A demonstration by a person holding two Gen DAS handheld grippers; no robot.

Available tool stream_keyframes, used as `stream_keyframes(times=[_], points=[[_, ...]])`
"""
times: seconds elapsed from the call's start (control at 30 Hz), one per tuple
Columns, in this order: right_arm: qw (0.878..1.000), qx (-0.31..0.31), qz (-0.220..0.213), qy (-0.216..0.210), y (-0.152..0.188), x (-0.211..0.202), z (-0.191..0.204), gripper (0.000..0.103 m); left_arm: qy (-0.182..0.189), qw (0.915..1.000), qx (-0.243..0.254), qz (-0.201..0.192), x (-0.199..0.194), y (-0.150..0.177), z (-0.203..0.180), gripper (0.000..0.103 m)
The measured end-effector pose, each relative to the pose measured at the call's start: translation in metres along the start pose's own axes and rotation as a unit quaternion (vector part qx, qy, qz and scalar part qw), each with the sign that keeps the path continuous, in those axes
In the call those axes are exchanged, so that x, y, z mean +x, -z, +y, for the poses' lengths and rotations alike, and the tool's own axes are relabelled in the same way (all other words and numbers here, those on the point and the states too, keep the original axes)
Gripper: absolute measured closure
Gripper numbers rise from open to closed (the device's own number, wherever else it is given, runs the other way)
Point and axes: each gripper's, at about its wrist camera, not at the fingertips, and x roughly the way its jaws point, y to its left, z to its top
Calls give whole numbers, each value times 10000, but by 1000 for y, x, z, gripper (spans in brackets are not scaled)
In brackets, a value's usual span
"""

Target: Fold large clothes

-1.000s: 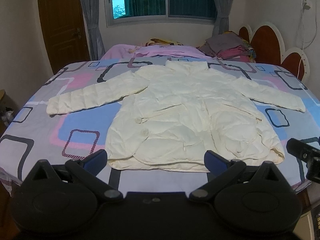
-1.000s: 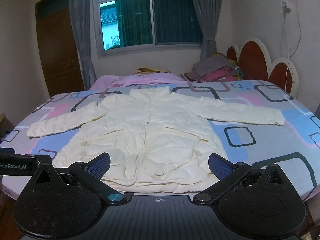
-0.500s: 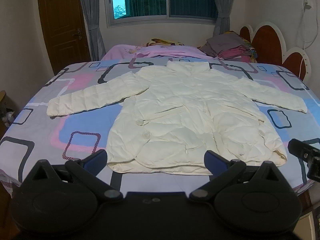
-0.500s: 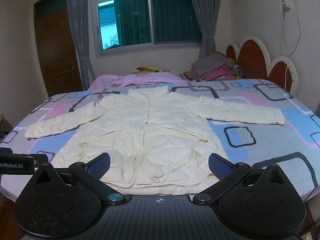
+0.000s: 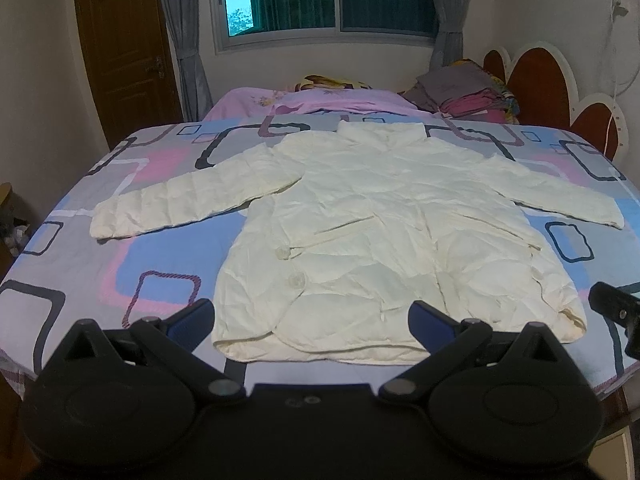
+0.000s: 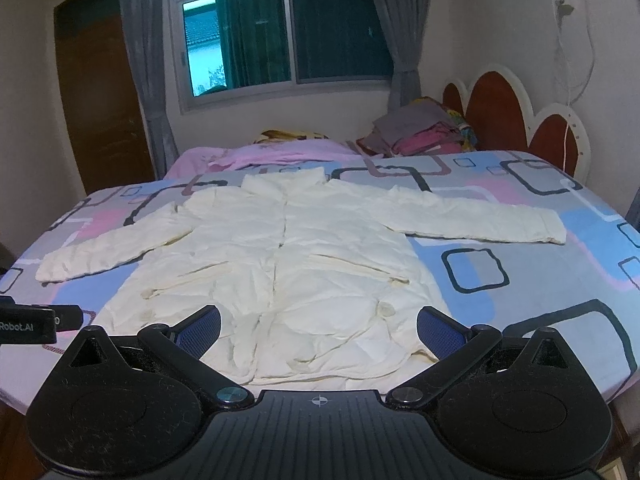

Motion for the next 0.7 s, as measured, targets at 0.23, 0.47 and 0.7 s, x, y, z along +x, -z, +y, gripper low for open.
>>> stream_keyframes(times=[0.23, 0.47, 0.7], points=[[9998, 98, 47, 188, -8, 25, -8, 0, 25, 10000, 25, 29, 27, -12, 2, 0], [9987, 220, 61, 450, -24, 64, -16, 0, 124, 9998, 95, 76, 70, -36, 4, 0], [9966, 394, 83, 720, -47, 106, -23, 0, 223, 9994, 248, 112, 116, -68, 7, 0]])
